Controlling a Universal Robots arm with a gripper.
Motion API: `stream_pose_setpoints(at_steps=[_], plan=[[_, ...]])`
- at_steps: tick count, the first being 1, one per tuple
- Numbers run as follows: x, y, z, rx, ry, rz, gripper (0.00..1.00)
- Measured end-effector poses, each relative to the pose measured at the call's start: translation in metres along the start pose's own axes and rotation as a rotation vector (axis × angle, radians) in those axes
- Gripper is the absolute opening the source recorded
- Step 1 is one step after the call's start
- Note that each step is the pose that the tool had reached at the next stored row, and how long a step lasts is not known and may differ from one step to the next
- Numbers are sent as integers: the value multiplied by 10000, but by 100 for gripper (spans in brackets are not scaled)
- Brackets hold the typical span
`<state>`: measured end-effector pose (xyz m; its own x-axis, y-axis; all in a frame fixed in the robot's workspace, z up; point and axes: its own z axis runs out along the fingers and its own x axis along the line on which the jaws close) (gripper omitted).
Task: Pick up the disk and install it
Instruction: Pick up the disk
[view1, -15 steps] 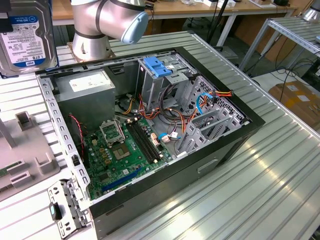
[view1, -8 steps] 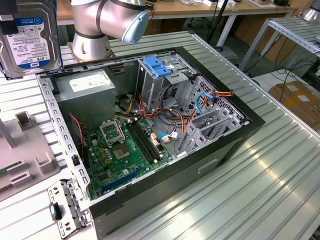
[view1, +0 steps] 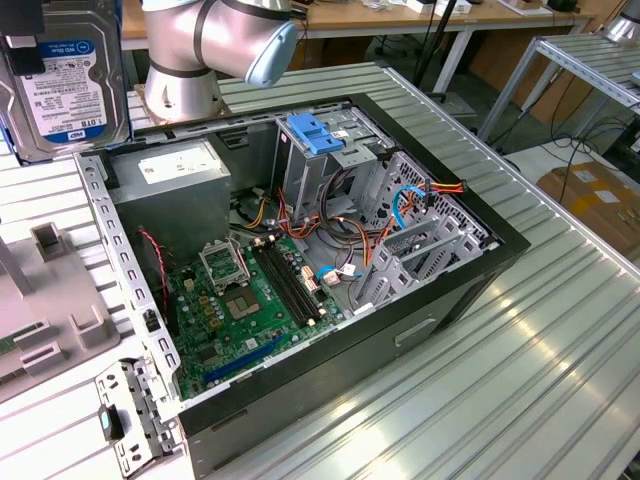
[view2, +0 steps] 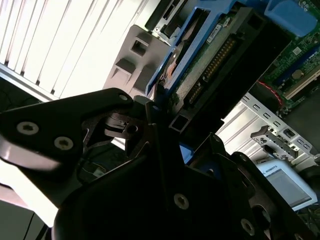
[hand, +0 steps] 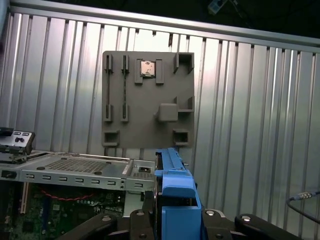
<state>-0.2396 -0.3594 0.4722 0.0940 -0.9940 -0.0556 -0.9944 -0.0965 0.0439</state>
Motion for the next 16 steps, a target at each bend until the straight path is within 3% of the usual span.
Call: stream_pose_setpoints(at_steps=[16], plan=[[207,-151,-15,-1,0,0,37]])
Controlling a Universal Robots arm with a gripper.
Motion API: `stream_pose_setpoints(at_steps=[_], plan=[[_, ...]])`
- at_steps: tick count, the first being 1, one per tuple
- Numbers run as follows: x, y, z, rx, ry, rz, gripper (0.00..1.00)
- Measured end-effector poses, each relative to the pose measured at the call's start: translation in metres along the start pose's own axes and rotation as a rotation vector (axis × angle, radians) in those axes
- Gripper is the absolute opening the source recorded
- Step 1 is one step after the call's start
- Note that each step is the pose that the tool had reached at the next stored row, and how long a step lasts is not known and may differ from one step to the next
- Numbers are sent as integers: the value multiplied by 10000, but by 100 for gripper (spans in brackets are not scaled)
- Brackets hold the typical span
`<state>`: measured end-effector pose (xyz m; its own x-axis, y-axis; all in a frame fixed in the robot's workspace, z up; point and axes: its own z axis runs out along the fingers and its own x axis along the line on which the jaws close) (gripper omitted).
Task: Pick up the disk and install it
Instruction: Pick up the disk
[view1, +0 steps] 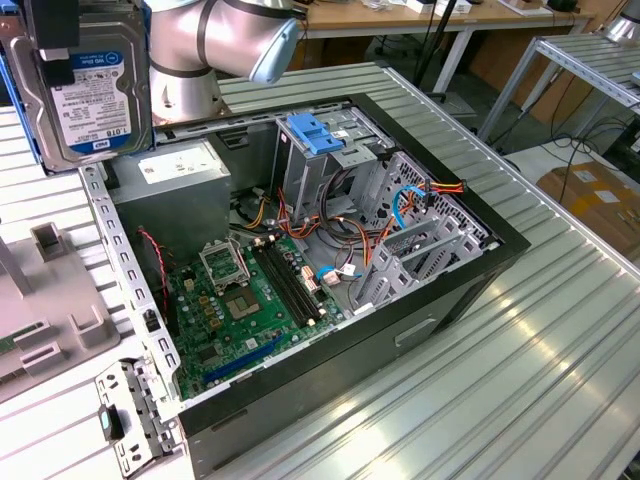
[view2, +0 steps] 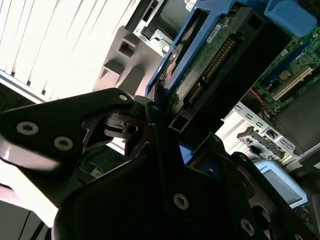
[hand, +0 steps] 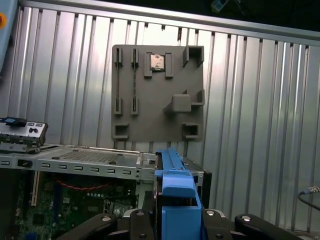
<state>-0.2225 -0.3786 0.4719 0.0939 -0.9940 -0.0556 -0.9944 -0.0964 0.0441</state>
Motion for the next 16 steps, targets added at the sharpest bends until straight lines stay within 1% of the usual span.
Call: stream_pose_setpoints(at_steps=[10,16], plan=[[142,-93,-9,-6,0,0,37],[232,-161,-13,-15,-1,0,37]])
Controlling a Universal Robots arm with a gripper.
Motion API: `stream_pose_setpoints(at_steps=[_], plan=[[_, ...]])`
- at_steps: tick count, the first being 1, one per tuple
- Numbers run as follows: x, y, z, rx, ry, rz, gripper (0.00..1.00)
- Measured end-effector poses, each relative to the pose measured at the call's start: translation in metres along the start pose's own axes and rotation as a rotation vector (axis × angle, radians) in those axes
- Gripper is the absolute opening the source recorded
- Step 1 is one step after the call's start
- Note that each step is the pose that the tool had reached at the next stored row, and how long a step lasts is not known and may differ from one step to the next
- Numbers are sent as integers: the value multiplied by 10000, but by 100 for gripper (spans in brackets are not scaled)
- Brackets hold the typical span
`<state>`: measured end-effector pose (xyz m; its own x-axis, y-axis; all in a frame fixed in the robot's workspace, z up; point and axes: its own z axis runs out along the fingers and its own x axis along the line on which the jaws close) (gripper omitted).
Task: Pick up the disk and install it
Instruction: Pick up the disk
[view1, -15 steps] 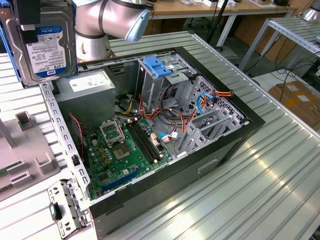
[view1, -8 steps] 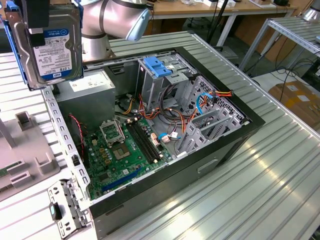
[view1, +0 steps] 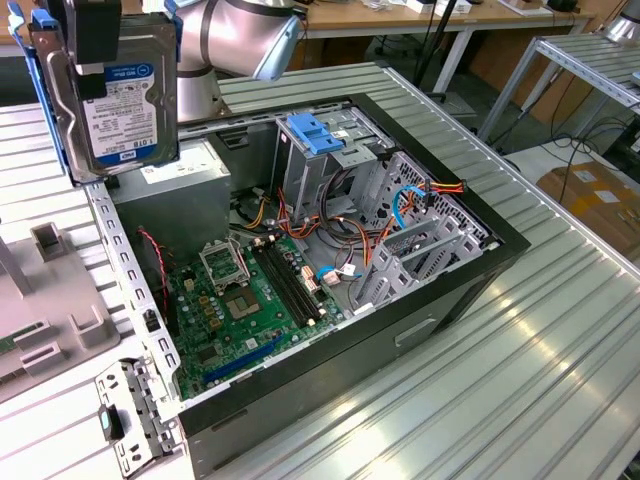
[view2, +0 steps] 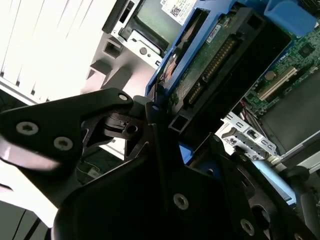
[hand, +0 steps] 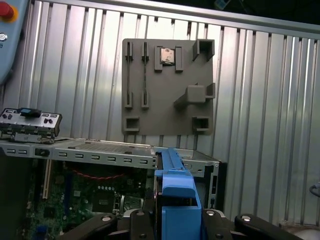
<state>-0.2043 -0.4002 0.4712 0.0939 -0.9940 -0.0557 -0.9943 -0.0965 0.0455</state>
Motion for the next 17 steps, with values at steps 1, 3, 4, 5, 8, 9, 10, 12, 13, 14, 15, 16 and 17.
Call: stream_pose_setpoints(at_steps=[1,3,4,5,8,9,10,12,13,14,15,16,17], plan=[[14,-17,0,-2,-1,0,37],[36,-42,-2,-6,-1,0,37],[46,-54,-3,-8,0,0,37],[56,-66,-4,-9,-1,1,37],[84,-102,-6,-13,-1,1,37],[97,-117,-6,-13,-1,2,37],[108,-131,-7,-14,-1,2,37],[129,-157,-8,-15,-2,1,37],[141,-171,-9,-16,-2,0,37],[149,-182,-9,-16,-2,0,37],[158,-193,-10,-17,-2,1,37],[167,-205,-10,-18,-2,2,37],[178,-224,-11,-19,-1,2,37]])
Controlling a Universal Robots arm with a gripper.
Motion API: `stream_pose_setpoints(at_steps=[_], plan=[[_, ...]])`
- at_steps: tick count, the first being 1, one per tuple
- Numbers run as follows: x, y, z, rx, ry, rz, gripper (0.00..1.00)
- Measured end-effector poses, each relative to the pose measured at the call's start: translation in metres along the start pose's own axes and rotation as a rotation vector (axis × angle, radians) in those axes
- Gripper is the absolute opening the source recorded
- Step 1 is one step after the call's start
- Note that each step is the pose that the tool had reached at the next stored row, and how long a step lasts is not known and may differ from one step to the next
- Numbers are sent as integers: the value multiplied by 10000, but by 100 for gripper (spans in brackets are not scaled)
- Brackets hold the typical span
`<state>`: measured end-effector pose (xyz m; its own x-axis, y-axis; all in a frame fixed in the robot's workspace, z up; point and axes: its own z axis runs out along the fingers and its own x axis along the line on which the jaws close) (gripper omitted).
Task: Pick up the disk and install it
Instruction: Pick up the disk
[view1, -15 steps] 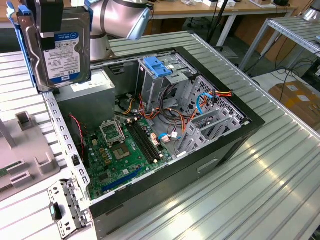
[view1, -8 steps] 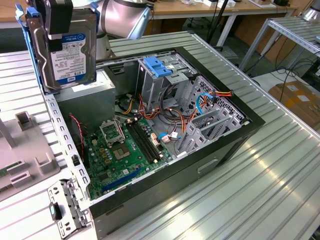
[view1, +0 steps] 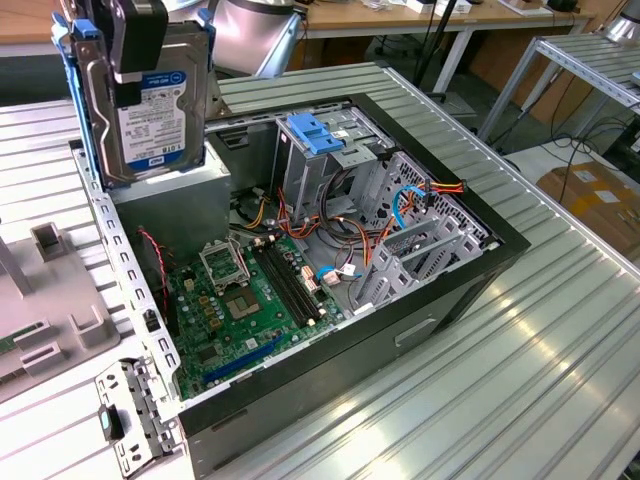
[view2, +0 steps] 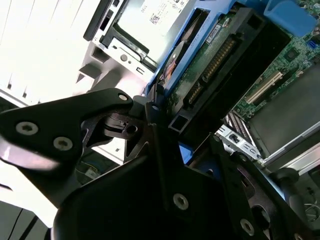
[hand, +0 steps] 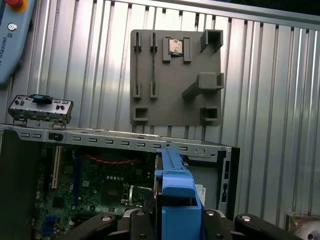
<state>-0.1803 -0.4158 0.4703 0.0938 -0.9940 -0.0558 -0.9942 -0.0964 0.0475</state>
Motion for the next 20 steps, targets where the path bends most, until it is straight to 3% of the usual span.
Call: stream_pose_setpoints(at_steps=[10,20], plan=[[76,-174,-5,-8,-2,0,37],[160,-390,-13,-26,-3,1,37]])
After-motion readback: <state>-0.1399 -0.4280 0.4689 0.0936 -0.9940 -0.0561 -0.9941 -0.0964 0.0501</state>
